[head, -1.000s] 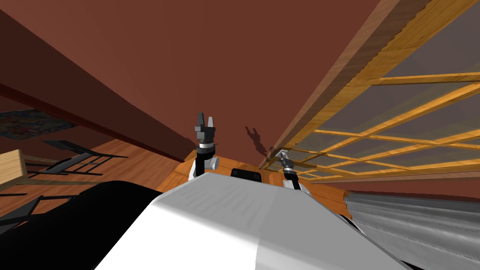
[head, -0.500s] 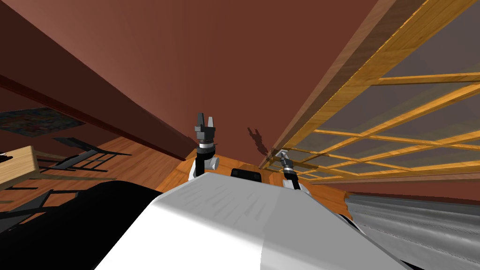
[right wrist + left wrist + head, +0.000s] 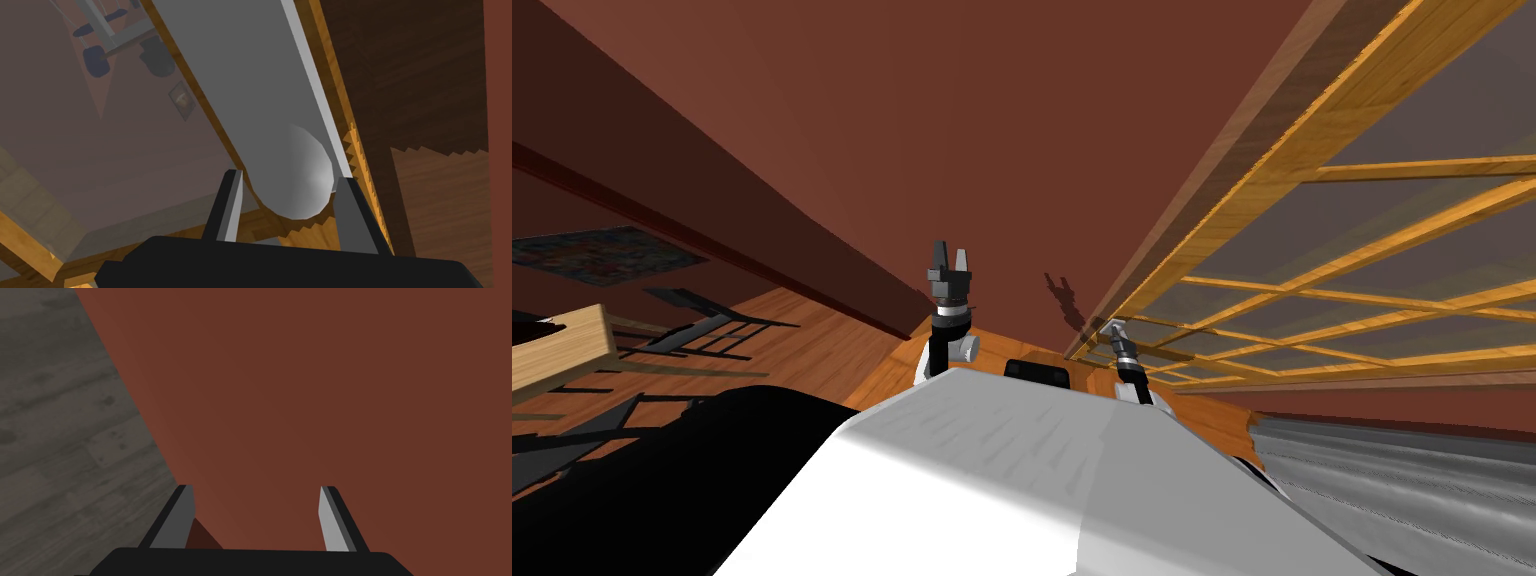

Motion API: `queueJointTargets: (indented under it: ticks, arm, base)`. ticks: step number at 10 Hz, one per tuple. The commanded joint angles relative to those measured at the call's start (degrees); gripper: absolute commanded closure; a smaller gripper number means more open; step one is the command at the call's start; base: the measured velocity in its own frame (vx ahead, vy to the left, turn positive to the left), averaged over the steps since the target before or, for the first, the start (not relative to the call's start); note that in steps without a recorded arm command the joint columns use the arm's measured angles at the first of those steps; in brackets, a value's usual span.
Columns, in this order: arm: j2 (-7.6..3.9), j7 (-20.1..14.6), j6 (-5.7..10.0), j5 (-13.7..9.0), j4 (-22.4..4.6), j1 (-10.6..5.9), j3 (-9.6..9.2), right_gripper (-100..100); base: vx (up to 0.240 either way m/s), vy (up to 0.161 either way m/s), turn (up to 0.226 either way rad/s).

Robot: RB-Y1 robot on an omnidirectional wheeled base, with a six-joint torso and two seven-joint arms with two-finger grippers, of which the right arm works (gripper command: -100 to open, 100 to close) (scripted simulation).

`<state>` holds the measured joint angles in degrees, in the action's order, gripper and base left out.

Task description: Pull the door open

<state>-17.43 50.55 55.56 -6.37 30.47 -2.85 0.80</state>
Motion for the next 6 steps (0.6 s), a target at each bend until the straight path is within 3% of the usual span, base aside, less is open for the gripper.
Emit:
queueJointTargets:
  ticks: [1,6]
  arm:
    - [0.18,-2.86,0.05,-0.48,-0.22,-0.03,-0.25,100]
    - [0.23,-9.89,-0.16,-1.46,0.0,-0.04,-0.58,100]
  base:
    - [-0.033,-0.016,0.052]
    - [-0.029,-0.012,0.03]
